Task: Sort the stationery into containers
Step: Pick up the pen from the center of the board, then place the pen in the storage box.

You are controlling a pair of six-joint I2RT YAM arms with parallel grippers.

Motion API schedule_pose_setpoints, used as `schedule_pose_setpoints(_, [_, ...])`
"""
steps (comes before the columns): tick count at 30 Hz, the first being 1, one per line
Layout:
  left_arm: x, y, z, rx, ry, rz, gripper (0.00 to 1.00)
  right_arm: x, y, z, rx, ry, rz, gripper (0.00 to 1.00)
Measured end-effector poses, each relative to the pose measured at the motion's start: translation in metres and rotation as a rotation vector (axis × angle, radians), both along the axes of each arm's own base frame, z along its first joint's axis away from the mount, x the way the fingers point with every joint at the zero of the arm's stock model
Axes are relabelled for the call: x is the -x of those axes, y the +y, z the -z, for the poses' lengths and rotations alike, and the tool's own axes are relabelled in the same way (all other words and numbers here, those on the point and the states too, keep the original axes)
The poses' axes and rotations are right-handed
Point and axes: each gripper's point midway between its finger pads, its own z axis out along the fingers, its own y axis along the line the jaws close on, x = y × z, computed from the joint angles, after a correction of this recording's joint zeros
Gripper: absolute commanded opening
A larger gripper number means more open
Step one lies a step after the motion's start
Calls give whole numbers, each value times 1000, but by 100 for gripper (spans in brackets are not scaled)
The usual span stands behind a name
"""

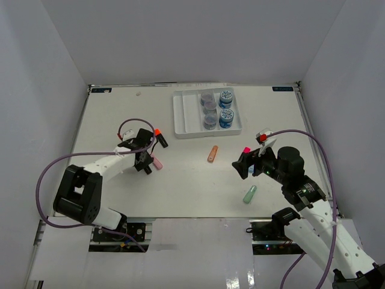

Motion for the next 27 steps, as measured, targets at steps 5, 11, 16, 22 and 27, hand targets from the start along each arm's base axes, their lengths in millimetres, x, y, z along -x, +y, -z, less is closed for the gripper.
schedule_pose_setpoints(5, [-54, -32, -58, 59, -150, 152, 26, 0, 0, 1, 2, 3, 0, 90])
schedule_pose_setpoints(11, [-139, -93, -139, 131, -365, 374, 23, -1, 0, 4, 8, 13, 3, 90])
schedule_pose_setpoints(16, [-183, -149, -139, 135, -381, 555, 26, -2, 0, 4, 9, 13, 7, 90])
schedule_pose_setpoints(22, [-212, -203, -112, 141, -358, 675, 26, -2, 0, 5, 12, 17, 8, 90])
schedule_pose_setpoints(27, [-222, -212, -83, 138, -317, 681, 26, -3, -1, 6, 13, 17, 11, 90])
